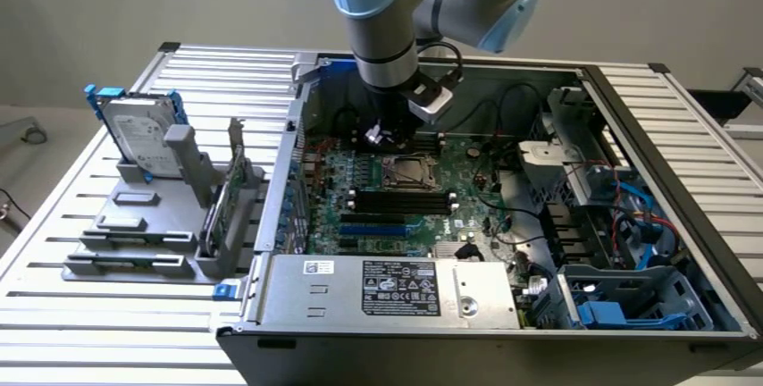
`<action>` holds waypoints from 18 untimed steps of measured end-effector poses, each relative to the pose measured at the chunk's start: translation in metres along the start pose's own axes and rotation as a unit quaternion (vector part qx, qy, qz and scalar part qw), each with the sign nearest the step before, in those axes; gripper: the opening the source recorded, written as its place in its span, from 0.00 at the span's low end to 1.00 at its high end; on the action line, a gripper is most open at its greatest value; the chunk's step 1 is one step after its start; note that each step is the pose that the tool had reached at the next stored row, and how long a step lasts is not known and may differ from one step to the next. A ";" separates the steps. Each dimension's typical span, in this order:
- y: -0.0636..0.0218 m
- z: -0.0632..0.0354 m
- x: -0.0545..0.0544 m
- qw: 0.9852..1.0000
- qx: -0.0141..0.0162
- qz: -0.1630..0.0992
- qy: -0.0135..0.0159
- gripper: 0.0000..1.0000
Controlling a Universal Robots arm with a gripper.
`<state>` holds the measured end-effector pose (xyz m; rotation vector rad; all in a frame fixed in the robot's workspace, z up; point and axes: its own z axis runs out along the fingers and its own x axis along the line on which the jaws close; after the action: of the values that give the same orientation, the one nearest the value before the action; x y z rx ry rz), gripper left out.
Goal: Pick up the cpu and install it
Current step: 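Install the first cpu locking lever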
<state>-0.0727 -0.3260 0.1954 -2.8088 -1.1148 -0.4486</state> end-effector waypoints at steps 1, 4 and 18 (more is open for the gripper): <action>0.0000 0.0000 0.000 1.000 0.000 0.000 0.000 0.11; 0.0001 0.0000 0.000 1.000 -0.002 0.002 -0.002 0.11; 0.0009 0.0003 0.001 1.000 -0.004 0.007 -0.002 0.11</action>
<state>-0.0714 -0.3260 0.1955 -2.8244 -1.0968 -0.4471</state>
